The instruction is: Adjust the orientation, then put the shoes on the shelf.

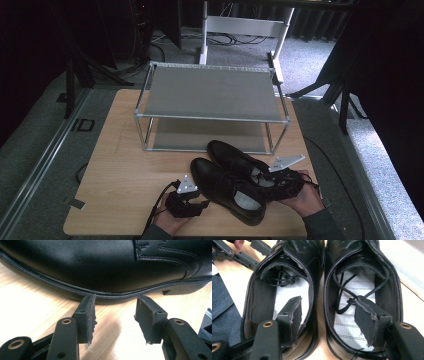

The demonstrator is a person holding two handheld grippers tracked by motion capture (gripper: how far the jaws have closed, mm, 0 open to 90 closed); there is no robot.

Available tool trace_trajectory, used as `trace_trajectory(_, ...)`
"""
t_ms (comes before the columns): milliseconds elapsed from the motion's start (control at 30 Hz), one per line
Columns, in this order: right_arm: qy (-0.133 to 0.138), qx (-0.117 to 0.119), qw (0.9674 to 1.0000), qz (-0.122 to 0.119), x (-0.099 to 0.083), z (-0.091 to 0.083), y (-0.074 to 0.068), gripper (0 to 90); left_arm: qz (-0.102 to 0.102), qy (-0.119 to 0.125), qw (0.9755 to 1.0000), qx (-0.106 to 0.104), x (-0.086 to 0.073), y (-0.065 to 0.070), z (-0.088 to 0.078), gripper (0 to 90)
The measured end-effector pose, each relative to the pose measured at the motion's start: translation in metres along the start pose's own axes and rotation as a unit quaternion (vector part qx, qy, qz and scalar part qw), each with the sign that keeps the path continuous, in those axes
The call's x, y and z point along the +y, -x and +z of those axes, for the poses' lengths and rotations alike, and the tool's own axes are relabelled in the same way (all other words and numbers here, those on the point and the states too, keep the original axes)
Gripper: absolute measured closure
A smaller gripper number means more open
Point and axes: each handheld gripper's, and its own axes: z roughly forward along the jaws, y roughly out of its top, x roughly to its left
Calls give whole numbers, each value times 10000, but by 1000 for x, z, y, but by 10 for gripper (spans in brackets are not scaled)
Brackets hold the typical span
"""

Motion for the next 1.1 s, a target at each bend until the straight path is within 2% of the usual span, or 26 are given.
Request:
trace_trajectory(333, -667, -86, 9977, -25, 2, 13, -4, 292, 49, -13, 10000, -43, 1, 3, 2, 507)
trace_trajectory(533, -833, -52, 9964, 130, 2, 18, -3, 268, 94, -24, 9999, -74, 3, 4, 4, 507)
trace_trajectory(633, -961, -21, 9950, 287, 2, 19, -1, 250, 121, -45, 9999, -106, 2, 6, 5, 507)
trace_trajectory(933, -1217, -46, 9919, 349, 6, 24, -2, 270, 145, -50, 9998, -140, 3, 9, 7, 506)
trace_trajectory(1100, -1497, -115, 9881, 342, 8, 32, -3, 348, 188, -59, 9997, -136, 5, 13, 11, 506)
